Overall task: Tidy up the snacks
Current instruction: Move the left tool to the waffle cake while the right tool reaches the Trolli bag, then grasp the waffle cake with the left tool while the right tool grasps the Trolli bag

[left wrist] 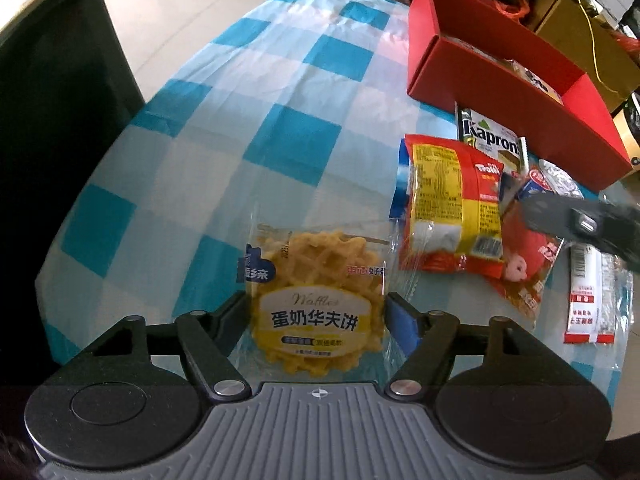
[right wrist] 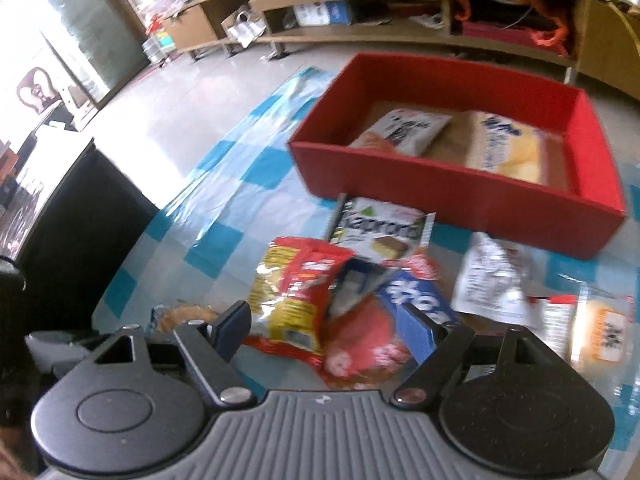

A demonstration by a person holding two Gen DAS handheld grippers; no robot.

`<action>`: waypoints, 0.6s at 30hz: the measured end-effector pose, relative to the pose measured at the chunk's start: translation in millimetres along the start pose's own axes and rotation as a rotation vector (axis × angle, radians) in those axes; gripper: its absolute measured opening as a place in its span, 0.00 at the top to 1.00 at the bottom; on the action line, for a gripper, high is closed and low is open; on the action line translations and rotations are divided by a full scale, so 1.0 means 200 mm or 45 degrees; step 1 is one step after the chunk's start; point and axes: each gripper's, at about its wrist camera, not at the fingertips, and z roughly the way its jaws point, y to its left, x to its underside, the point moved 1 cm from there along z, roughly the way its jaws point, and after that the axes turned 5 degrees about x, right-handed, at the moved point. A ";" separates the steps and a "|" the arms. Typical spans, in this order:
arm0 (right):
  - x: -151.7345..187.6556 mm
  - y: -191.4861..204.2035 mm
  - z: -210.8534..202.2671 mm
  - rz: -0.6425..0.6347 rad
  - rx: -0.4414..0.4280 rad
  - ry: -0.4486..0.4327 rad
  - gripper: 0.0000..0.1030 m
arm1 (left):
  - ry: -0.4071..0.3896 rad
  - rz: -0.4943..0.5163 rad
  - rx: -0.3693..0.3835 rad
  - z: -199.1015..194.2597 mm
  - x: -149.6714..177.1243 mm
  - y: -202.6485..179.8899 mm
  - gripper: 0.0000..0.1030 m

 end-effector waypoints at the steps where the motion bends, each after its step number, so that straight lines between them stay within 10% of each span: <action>1: -0.01 0.02 0.02 -0.002 -0.003 0.010 0.24 | 0.001 0.000 0.005 0.00 0.00 0.00 0.25; 18: -0.03 0.19 0.35 -0.096 0.082 0.082 0.17 | 0.006 0.116 -0.114 0.07 0.04 -0.07 0.07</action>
